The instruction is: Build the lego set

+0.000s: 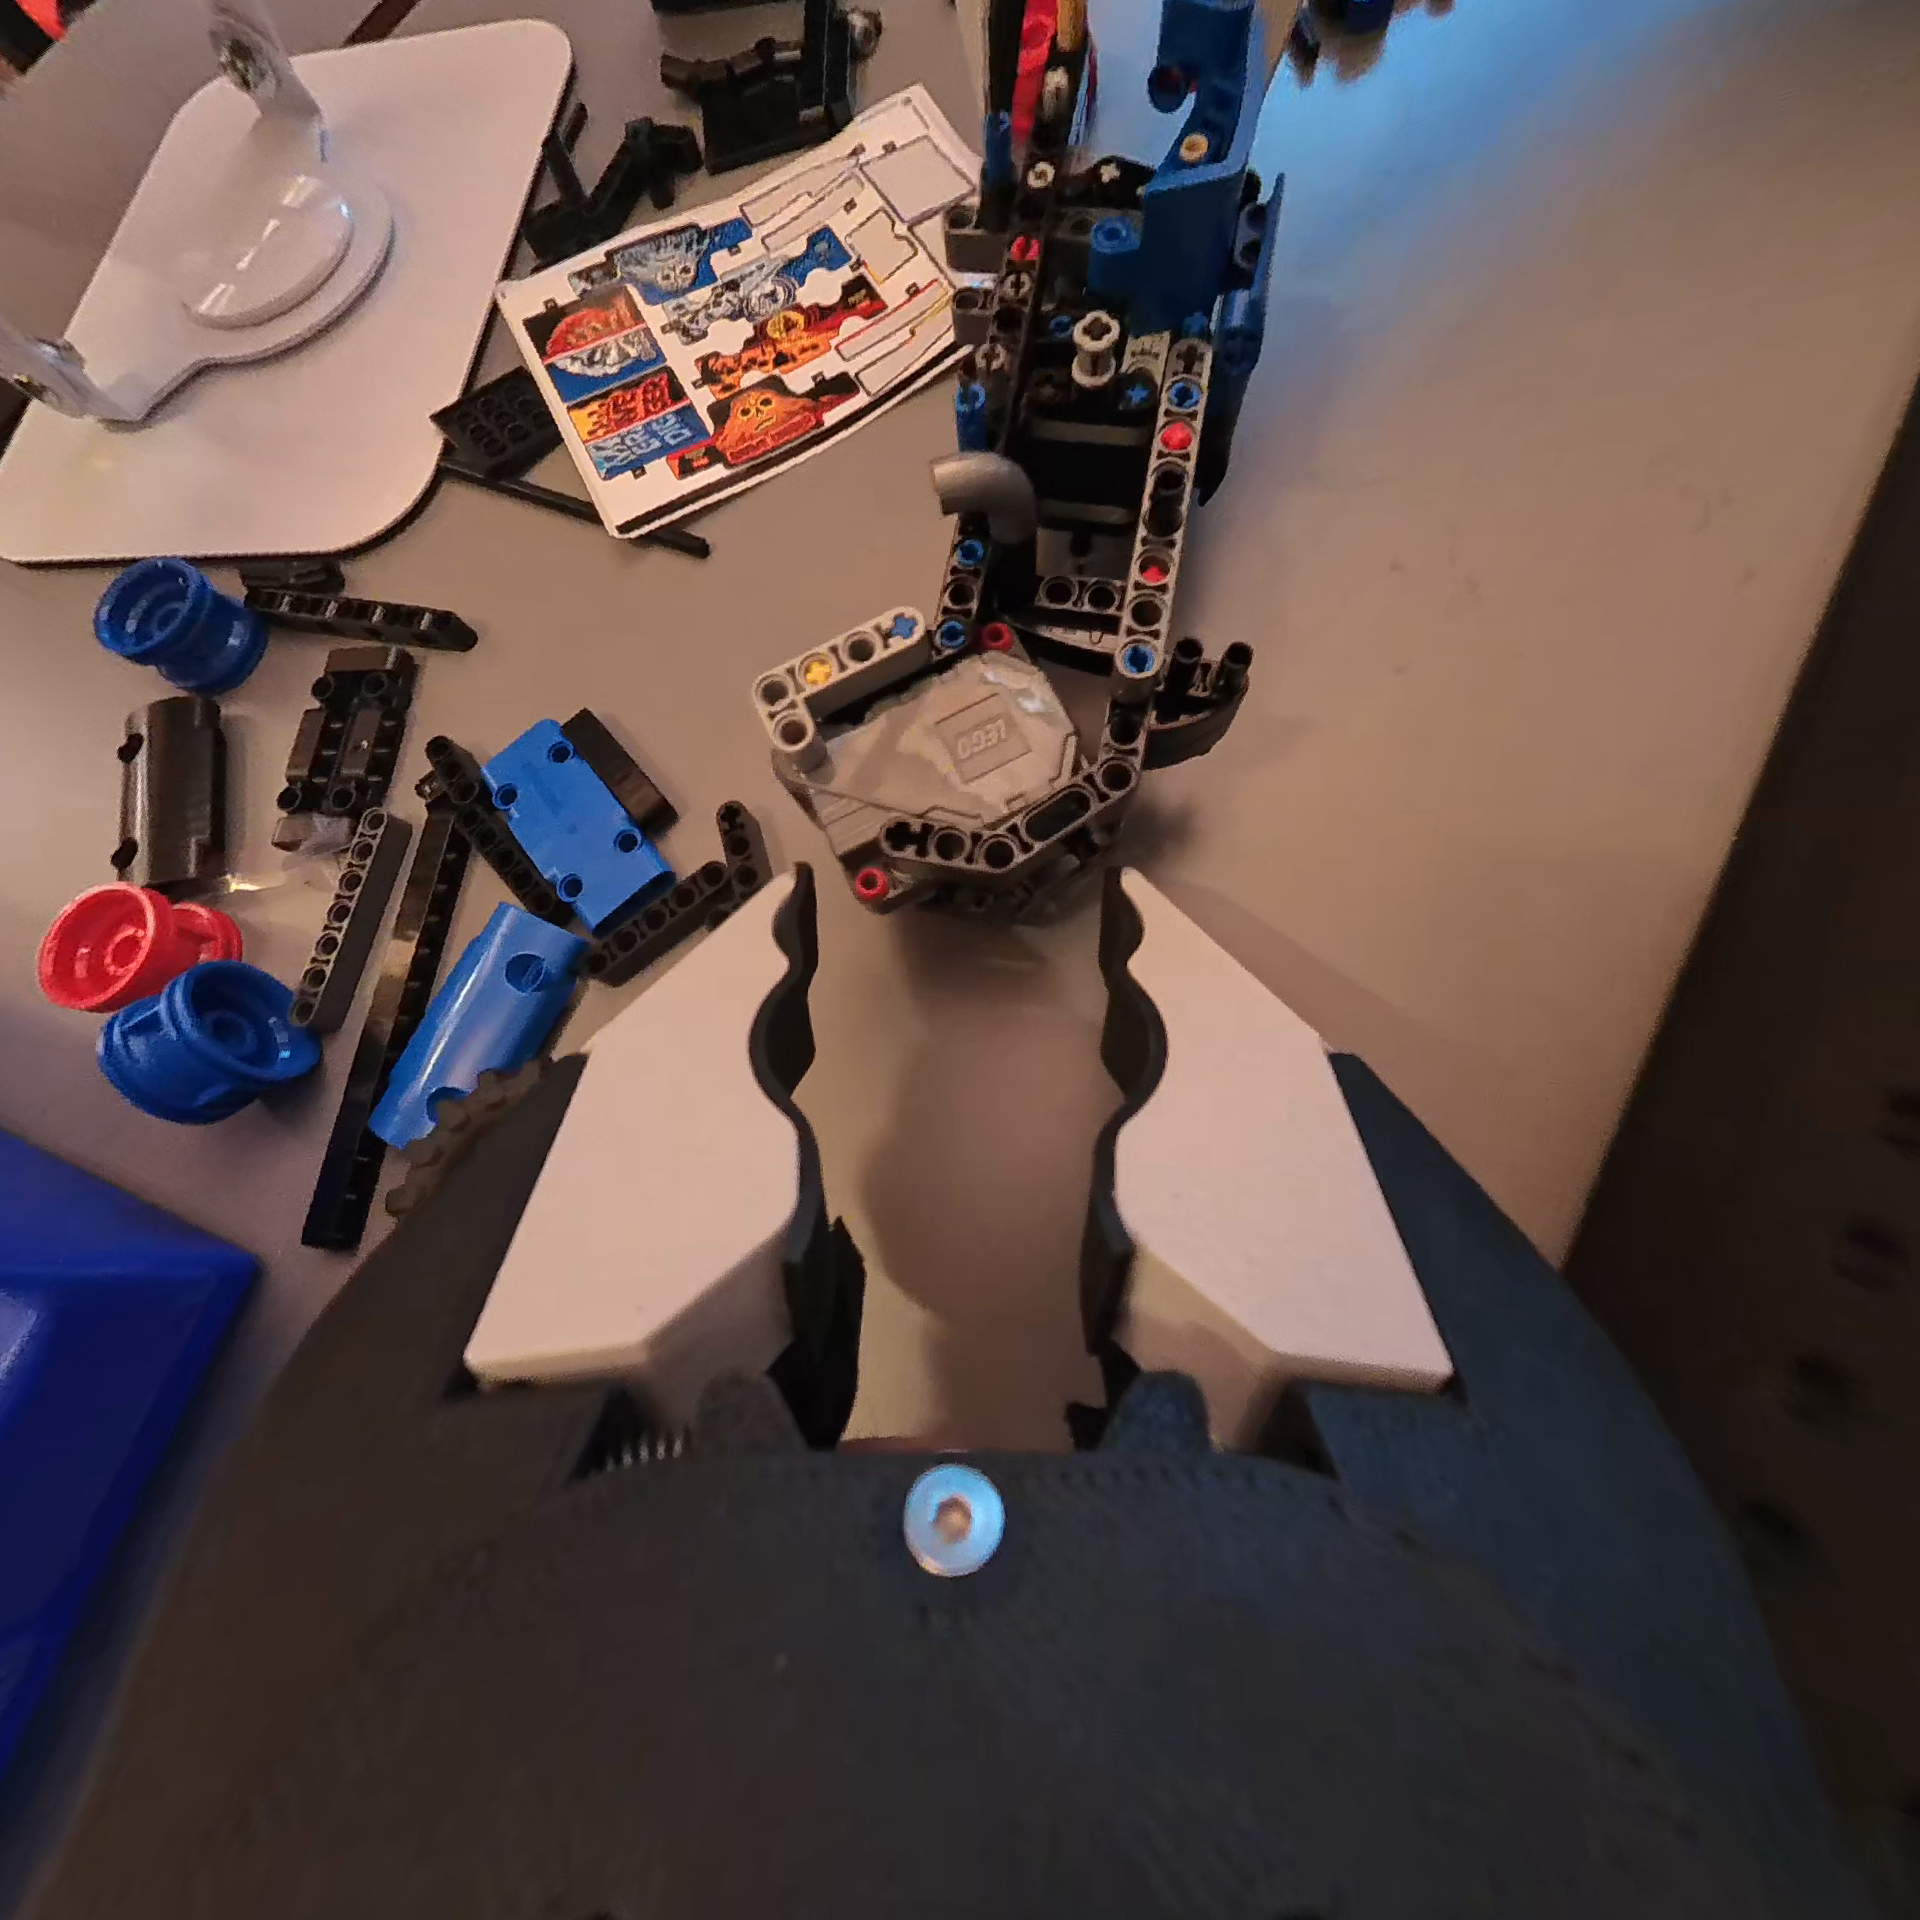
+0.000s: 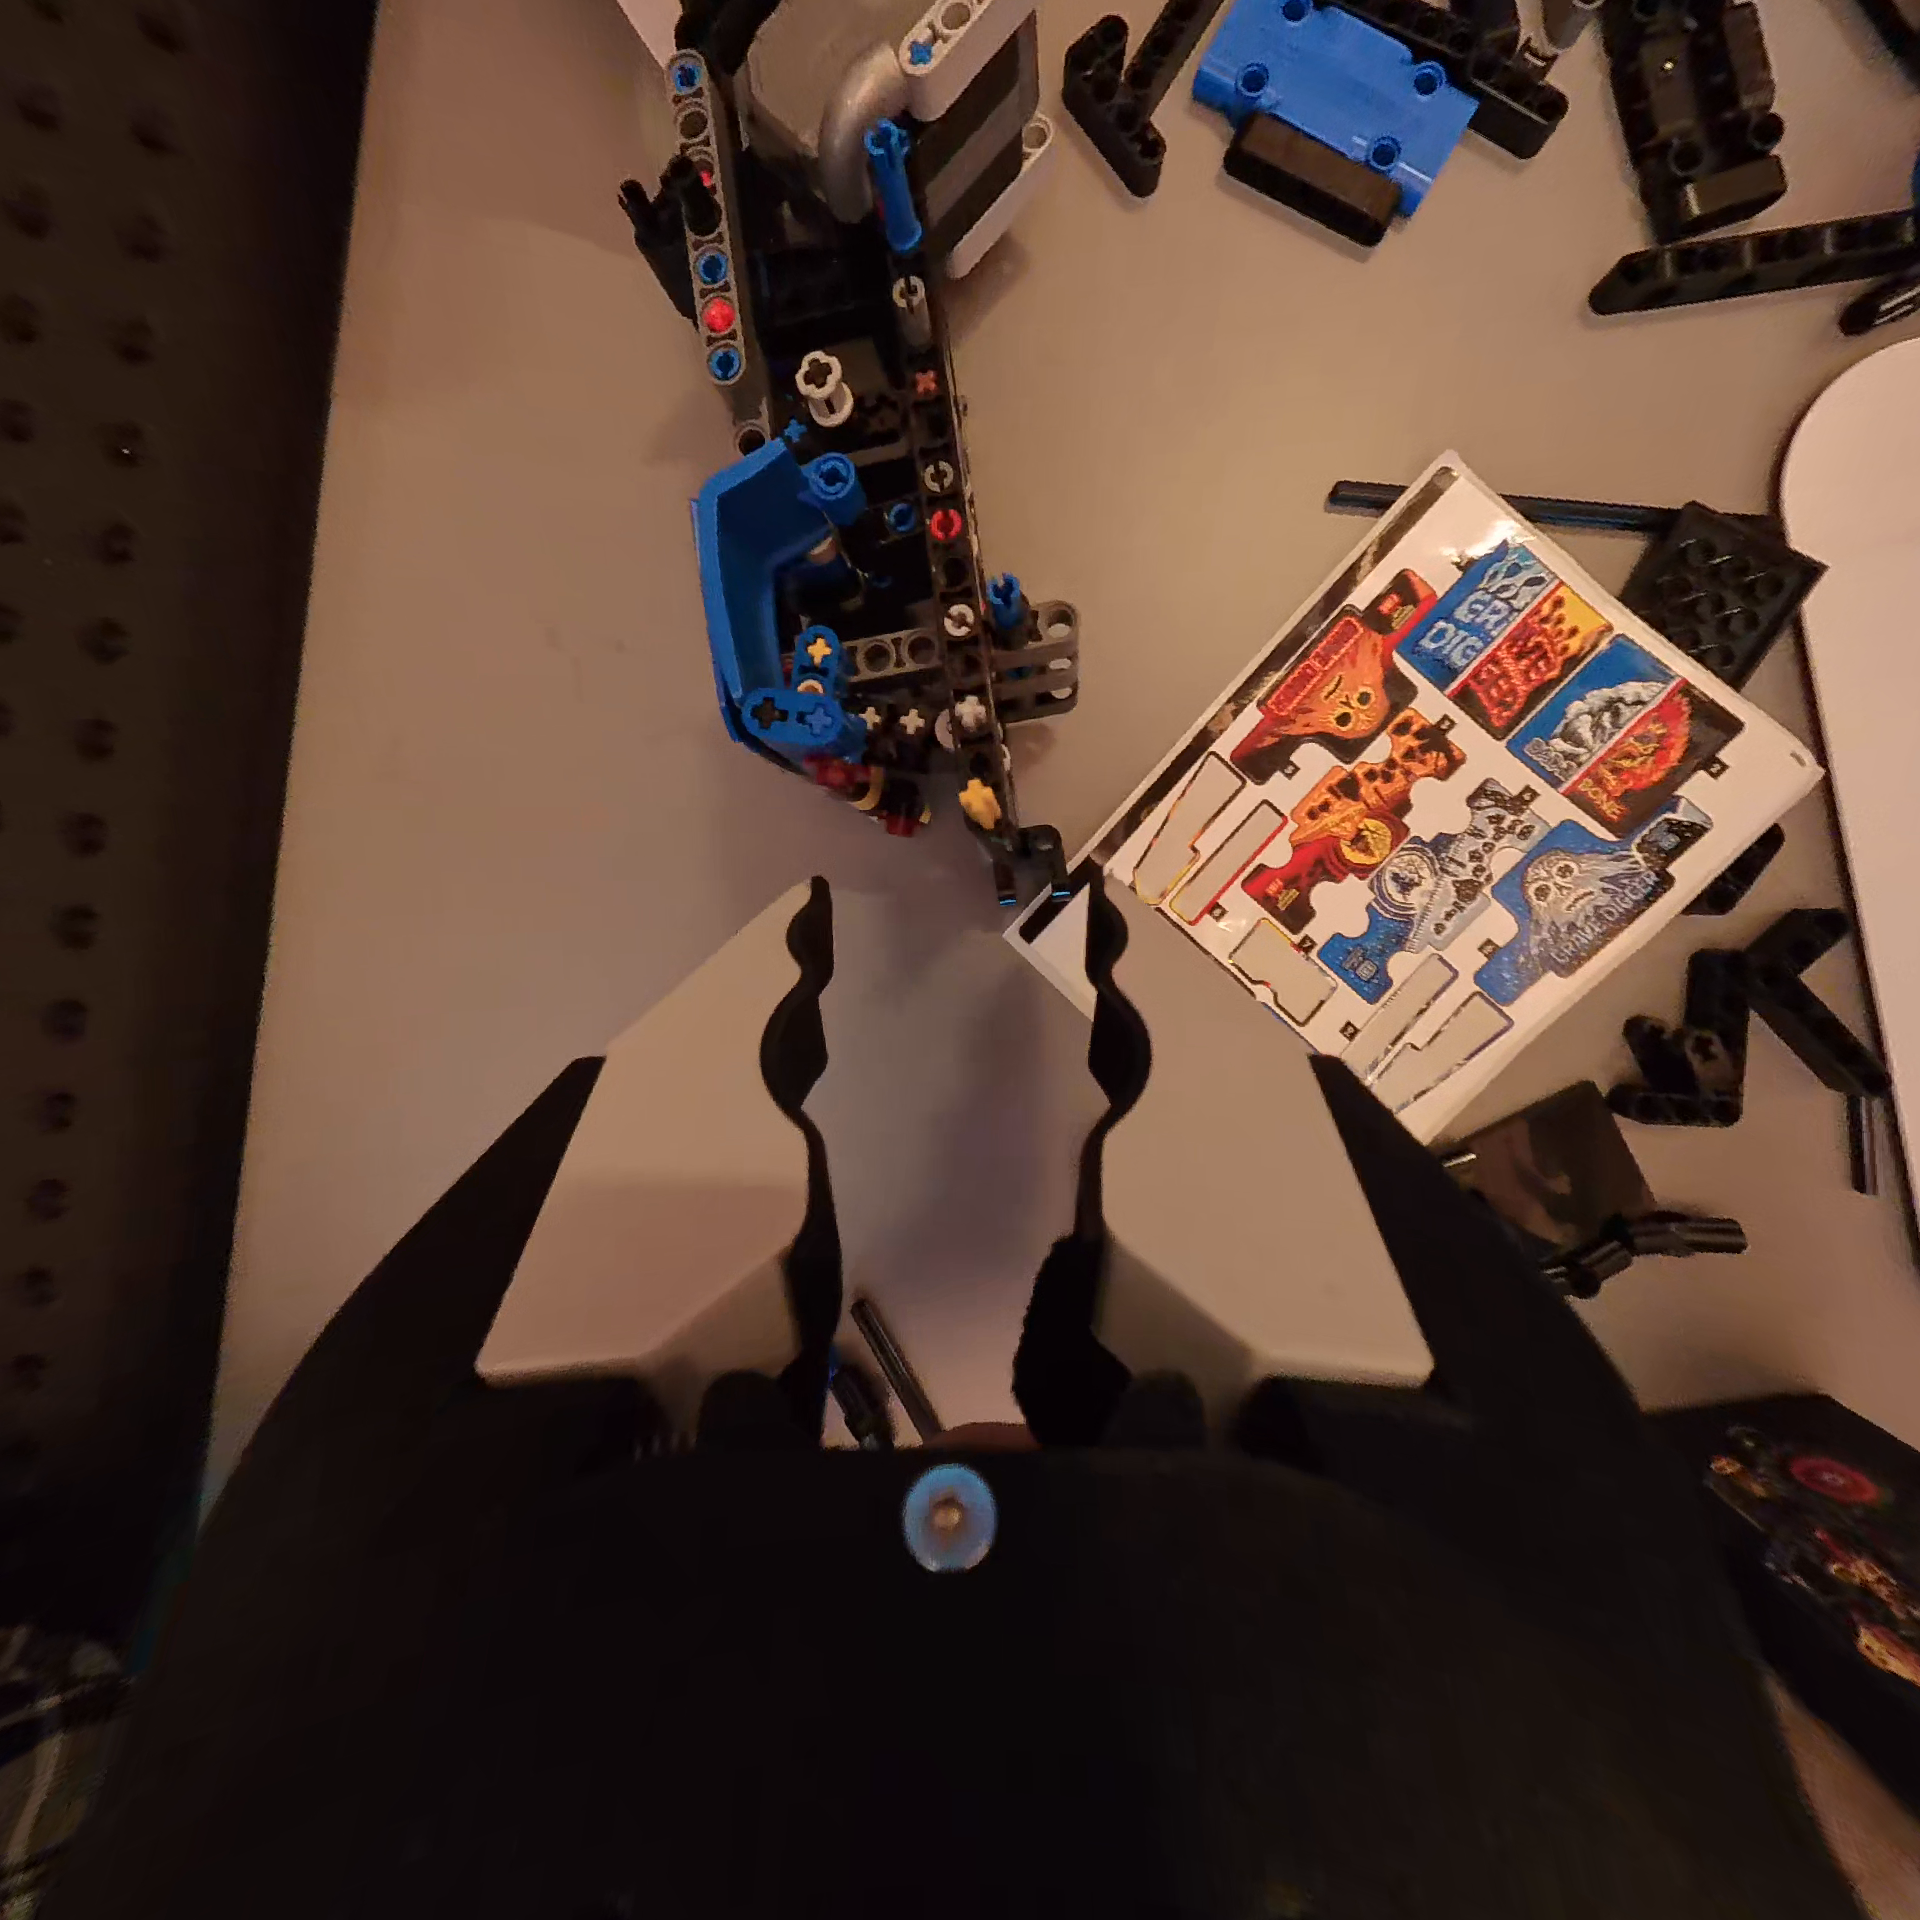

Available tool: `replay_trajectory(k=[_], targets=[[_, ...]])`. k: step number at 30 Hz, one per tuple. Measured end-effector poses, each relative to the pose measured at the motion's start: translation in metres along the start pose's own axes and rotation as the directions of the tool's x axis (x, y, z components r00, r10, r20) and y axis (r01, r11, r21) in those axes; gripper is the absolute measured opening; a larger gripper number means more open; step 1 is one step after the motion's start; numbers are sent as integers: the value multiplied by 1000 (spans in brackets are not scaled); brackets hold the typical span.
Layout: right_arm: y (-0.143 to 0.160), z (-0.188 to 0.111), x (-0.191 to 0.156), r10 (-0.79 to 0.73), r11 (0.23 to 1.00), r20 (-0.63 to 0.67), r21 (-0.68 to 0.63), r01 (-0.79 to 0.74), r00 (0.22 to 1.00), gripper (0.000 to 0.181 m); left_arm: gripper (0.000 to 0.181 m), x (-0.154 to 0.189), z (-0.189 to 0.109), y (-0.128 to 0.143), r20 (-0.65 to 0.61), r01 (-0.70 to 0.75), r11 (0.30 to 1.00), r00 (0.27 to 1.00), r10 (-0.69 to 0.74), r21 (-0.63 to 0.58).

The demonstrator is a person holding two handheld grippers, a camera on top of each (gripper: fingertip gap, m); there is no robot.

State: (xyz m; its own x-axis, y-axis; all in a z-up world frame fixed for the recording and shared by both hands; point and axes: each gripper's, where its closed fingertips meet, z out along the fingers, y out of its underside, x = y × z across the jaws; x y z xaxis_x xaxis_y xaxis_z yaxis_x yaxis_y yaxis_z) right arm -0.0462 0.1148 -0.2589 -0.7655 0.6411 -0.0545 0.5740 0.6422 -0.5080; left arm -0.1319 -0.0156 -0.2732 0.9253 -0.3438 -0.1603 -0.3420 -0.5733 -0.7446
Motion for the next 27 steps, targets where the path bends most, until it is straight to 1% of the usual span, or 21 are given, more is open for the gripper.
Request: replay_trajectory(k=[2,6,9,15,19,27], targets=[[-1,1,-1,-7,1000,2,-2,7,1000,47,53,4,1,-3,-34,9,1000,999,-8,29],[-4,3,-4,-19,1000,12,8,19,1000,46,56,7,7,3,-41,0,1000,999,1,22],[-10,5,-8,-27,999,37,33,26,999,46,55,8,6,3,-54,12,999,999,-10,39],[-14,10,-14,-40,998,65,43,38,997,46,54,7,5,2,-62,11,998,998,-7,59],[-11,10,-13,-35,999,64,34,33,997,46,53,6,4,0,-69,23,996,997,-17,89],[-9,2,-7,-22,999,33,42,21,999,46,51,0,-5,-9,-78,81,981,995,-68,175]])
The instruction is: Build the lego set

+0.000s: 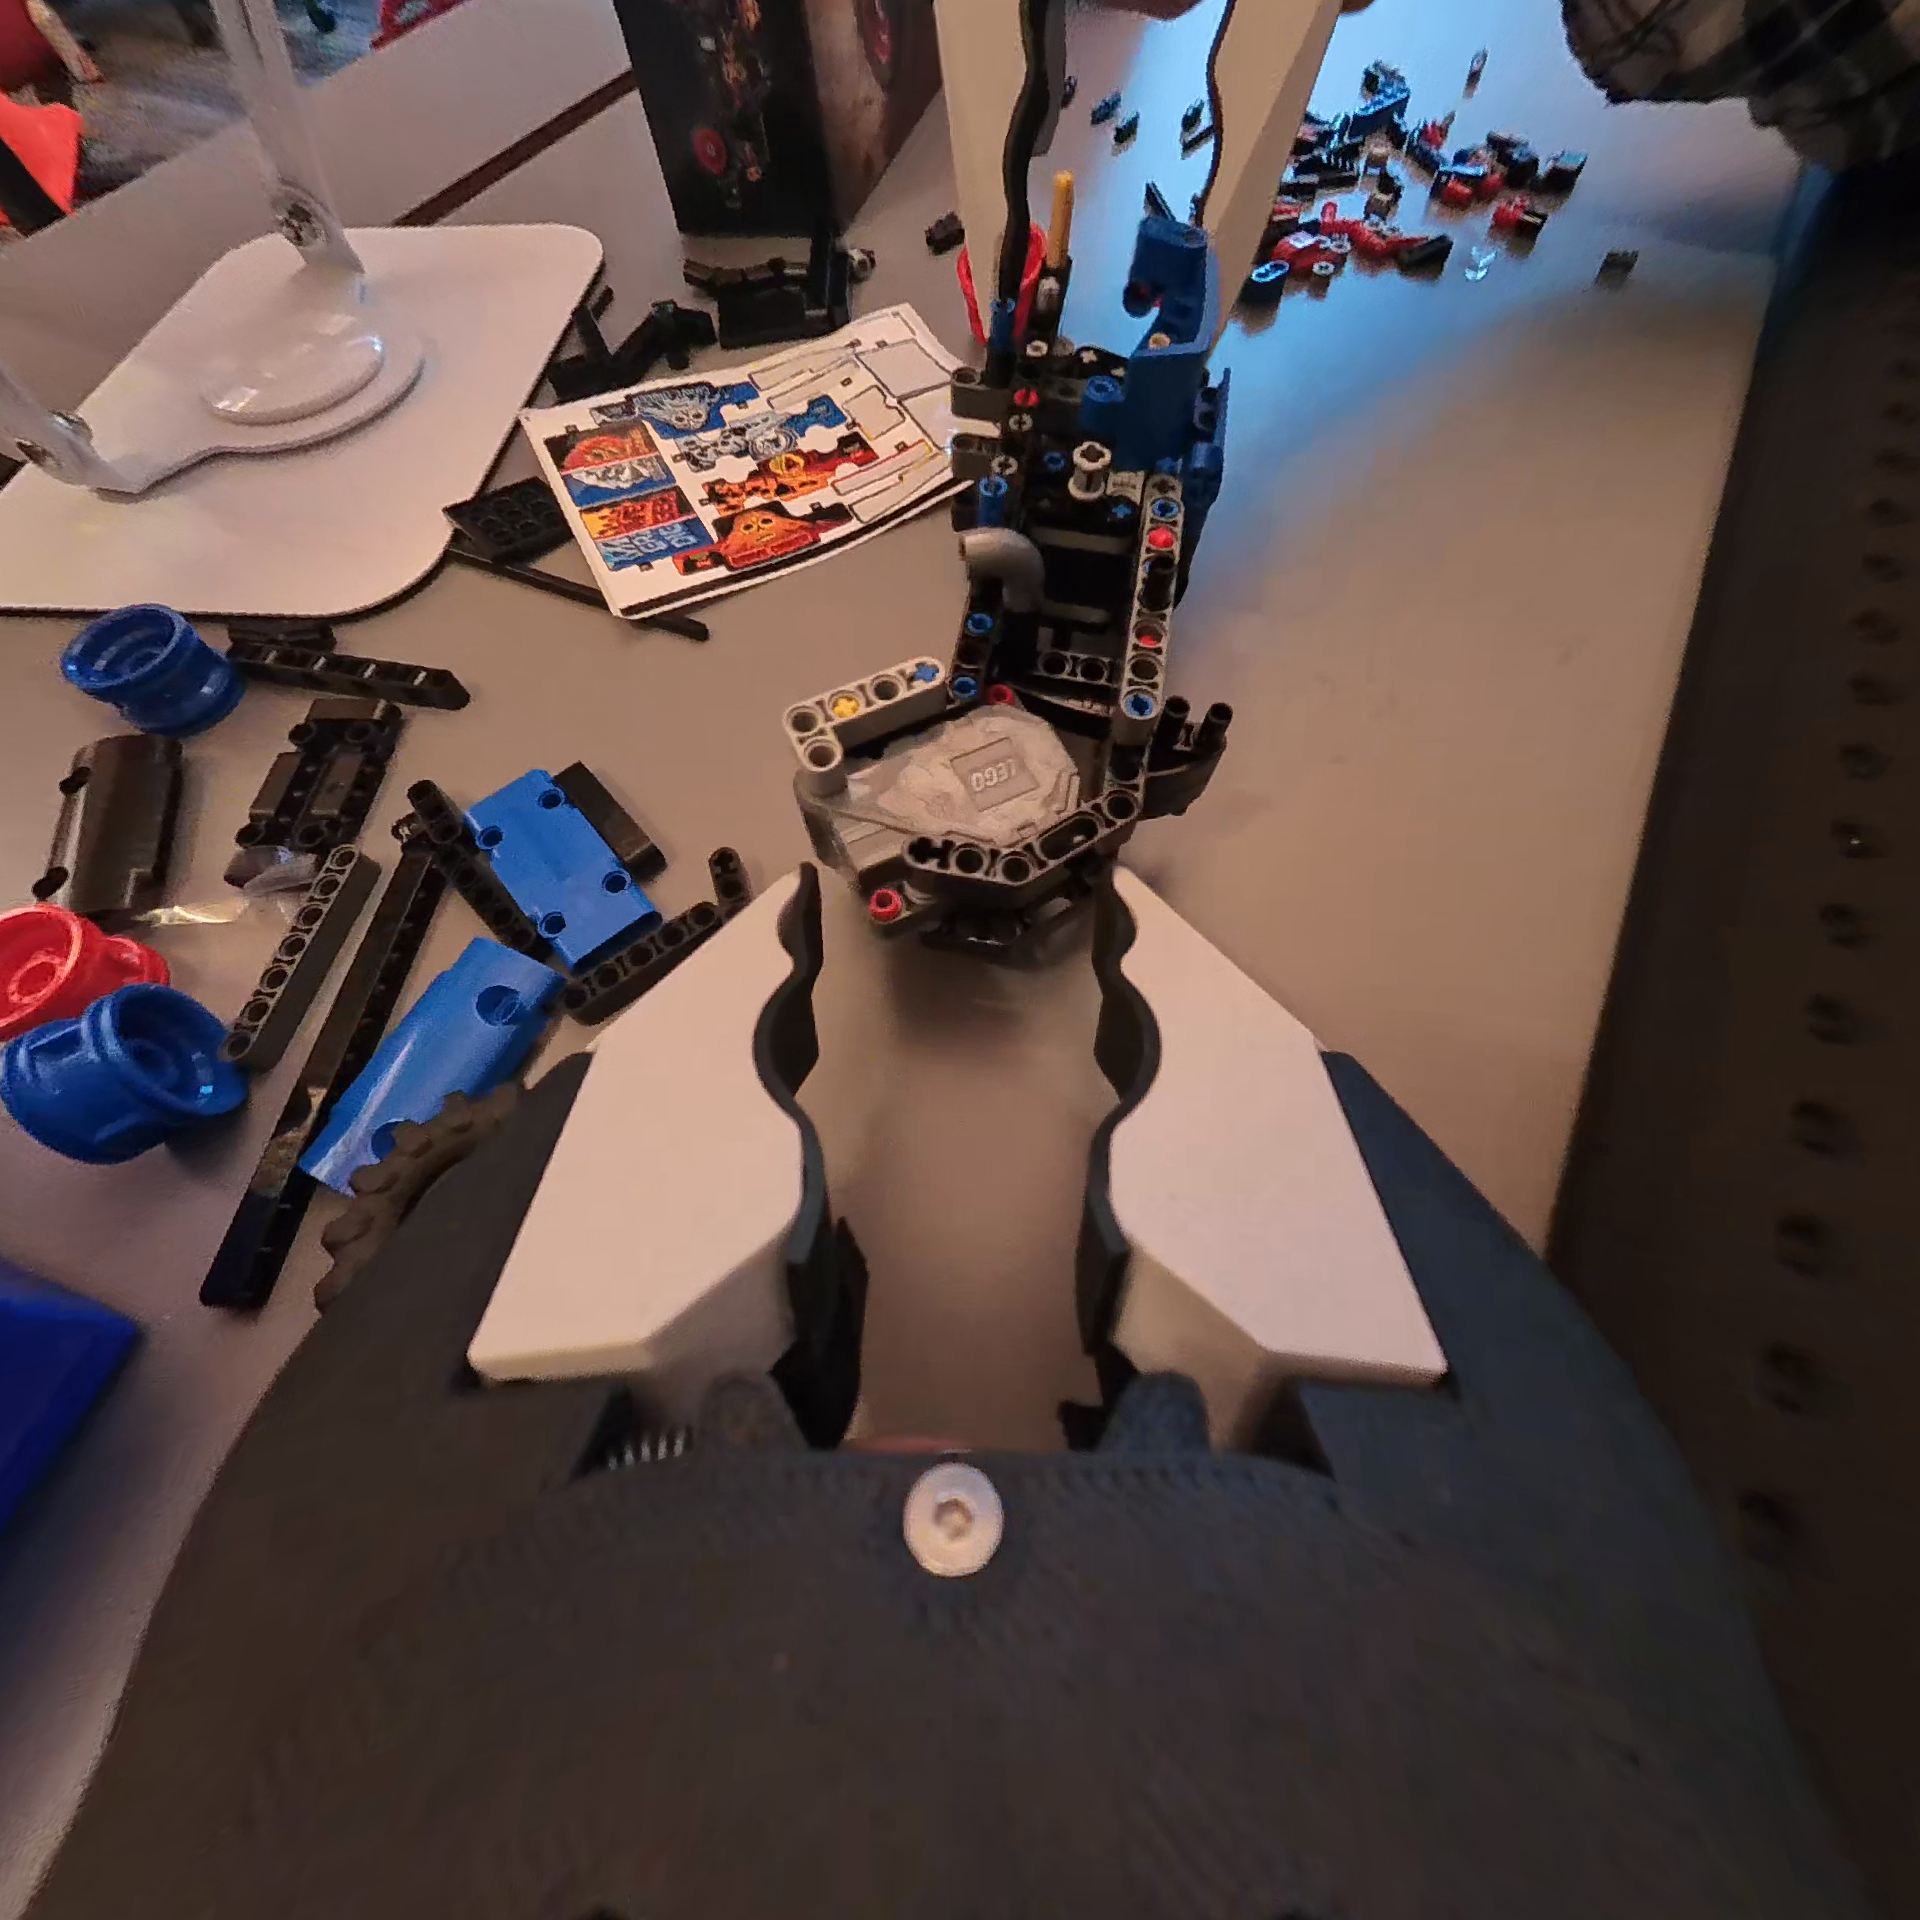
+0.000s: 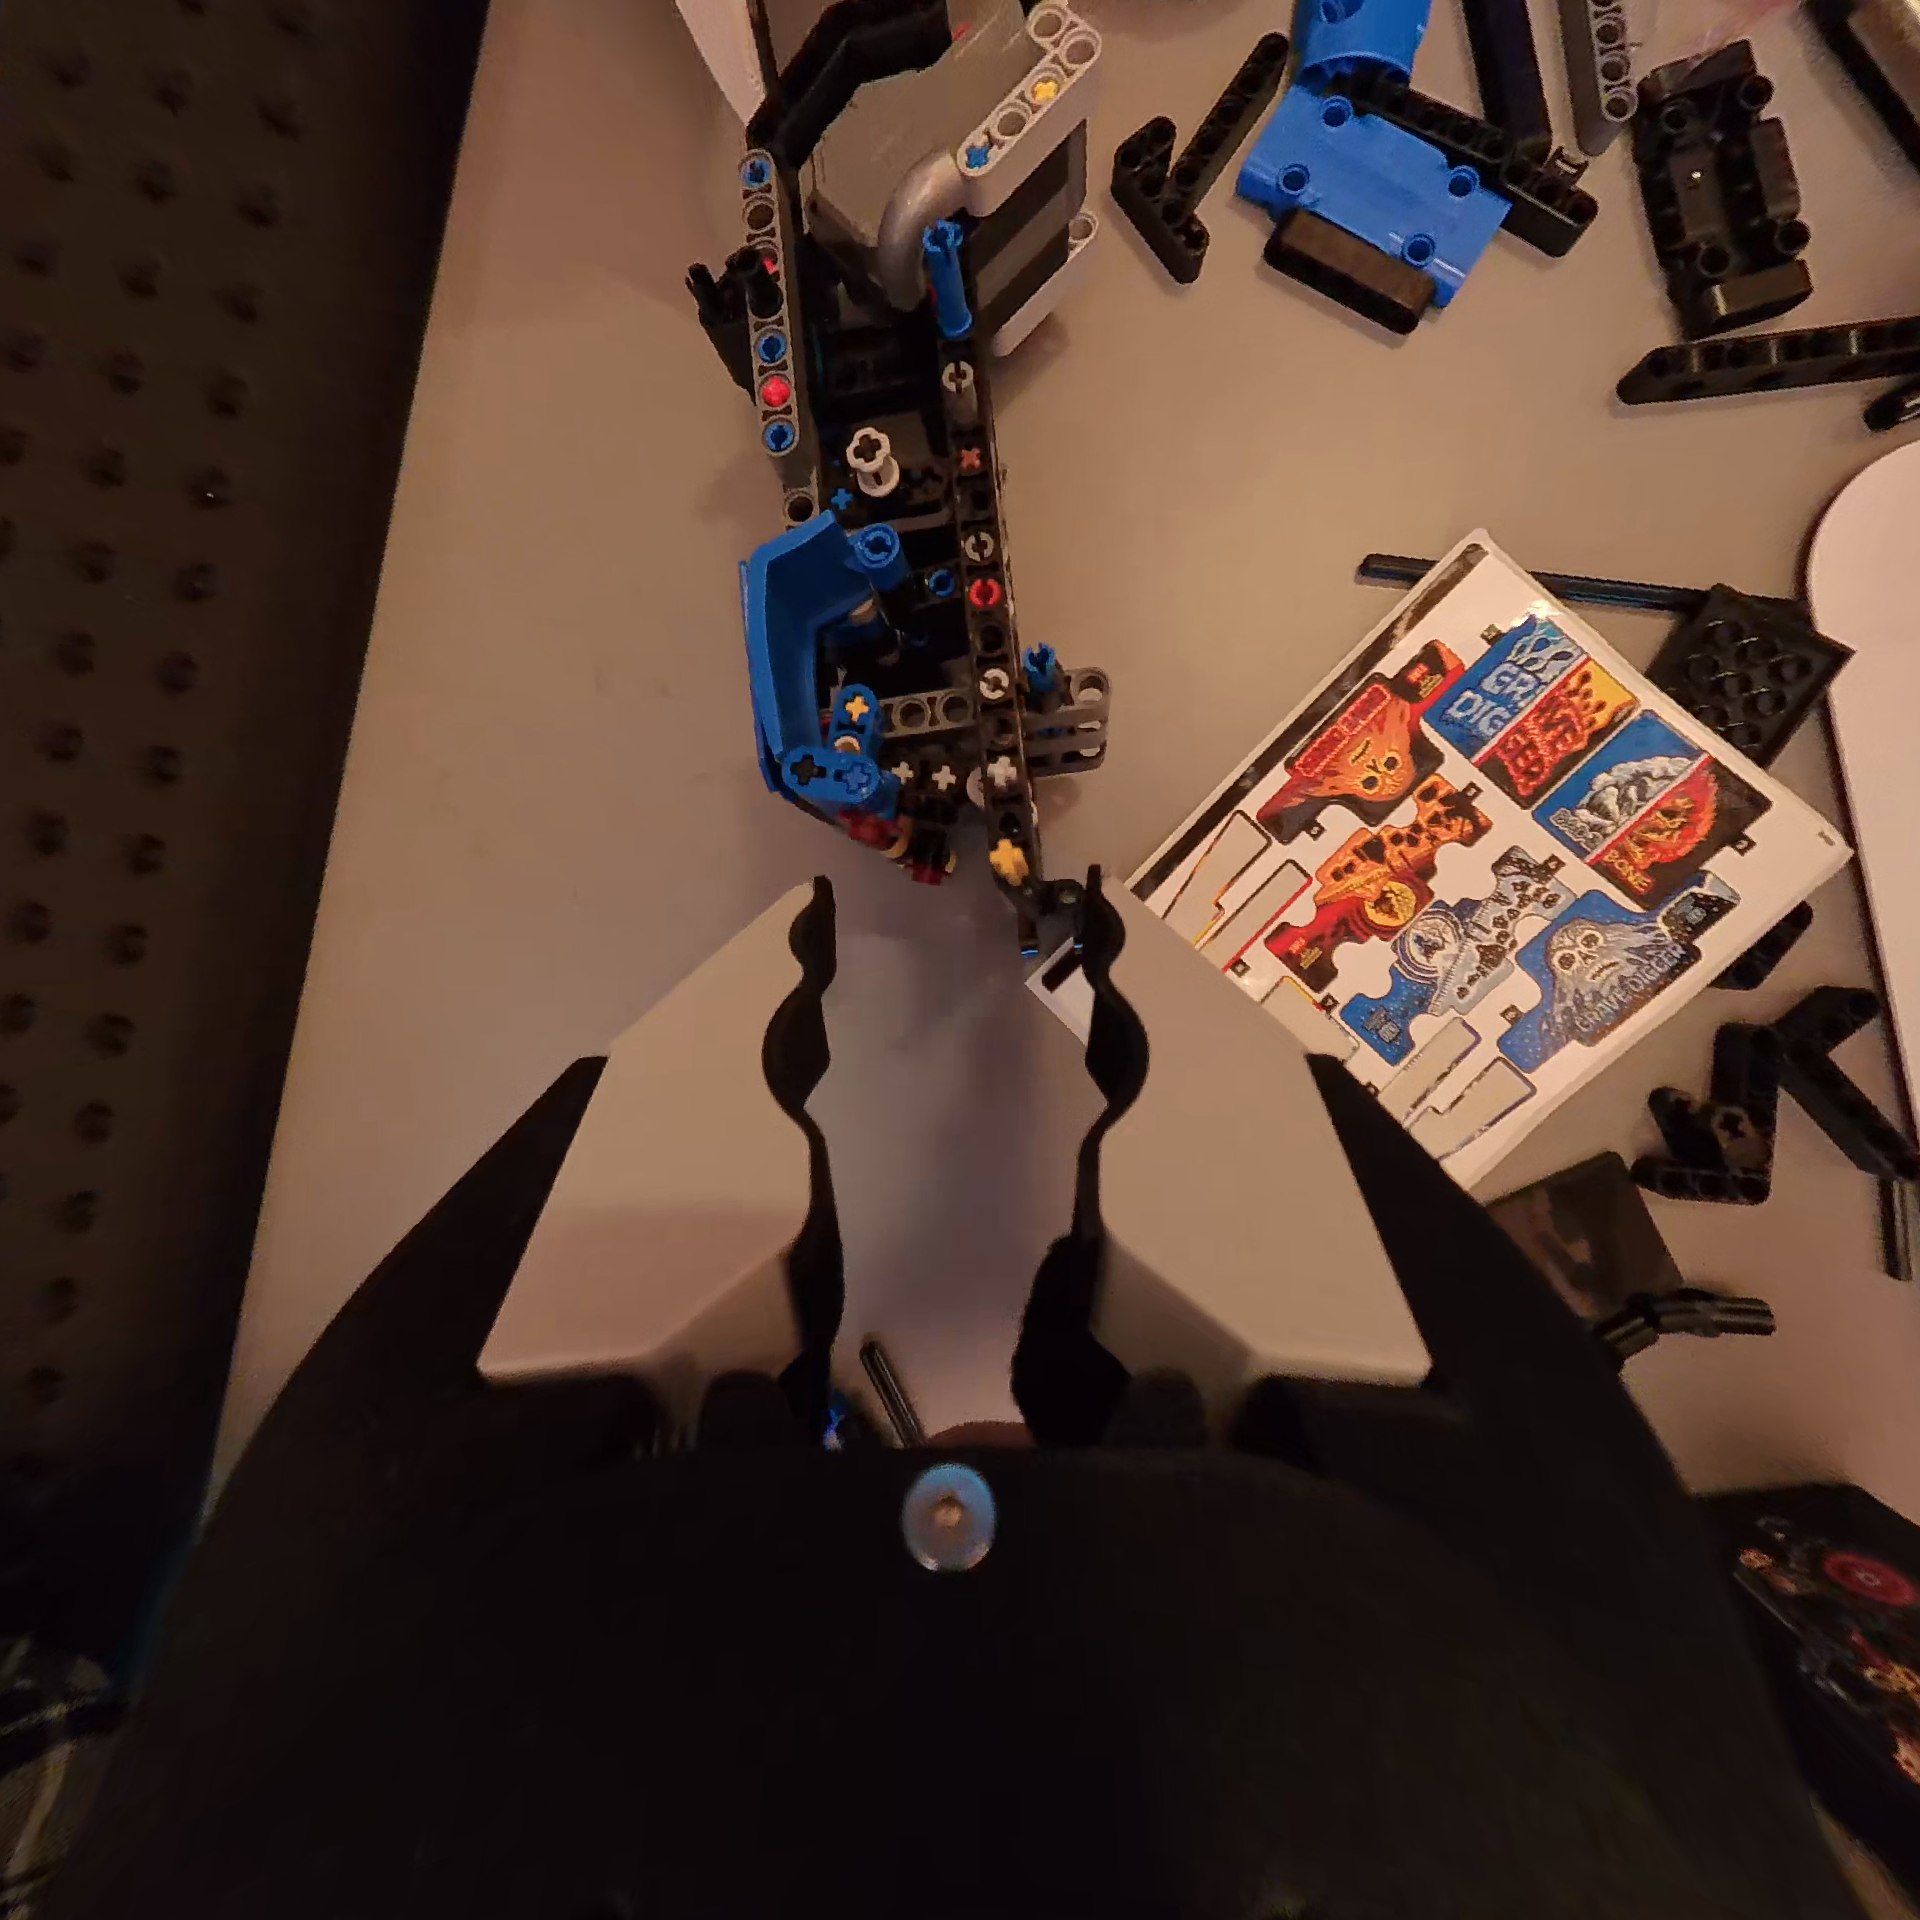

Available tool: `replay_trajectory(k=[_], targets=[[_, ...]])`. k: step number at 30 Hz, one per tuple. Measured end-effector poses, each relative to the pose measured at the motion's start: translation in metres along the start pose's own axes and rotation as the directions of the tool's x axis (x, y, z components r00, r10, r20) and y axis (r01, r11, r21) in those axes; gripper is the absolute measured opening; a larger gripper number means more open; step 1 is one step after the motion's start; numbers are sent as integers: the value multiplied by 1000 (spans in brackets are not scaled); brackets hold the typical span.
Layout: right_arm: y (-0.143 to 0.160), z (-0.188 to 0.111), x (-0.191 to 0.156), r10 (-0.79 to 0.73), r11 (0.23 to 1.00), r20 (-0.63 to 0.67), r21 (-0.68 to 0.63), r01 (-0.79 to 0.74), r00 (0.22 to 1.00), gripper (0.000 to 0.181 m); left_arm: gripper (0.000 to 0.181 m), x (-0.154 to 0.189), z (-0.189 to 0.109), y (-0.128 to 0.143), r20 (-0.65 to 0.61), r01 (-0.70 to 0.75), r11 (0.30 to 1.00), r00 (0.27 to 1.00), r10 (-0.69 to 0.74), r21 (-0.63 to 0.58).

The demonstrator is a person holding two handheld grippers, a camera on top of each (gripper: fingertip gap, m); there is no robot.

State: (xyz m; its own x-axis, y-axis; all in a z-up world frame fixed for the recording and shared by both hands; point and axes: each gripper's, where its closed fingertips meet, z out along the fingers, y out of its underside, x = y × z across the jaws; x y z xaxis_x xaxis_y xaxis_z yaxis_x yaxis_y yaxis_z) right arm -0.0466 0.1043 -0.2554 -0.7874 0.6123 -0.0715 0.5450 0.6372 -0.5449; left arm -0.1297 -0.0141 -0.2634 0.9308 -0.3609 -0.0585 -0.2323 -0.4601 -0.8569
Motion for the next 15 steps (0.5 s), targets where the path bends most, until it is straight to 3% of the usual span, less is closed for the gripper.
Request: replay_trajectory(k=[15], targets=[[5,-16,18,23,1000,-93,14,-22,995,45,52,0,-3,-4,-22,26,999,999,-25,33]])
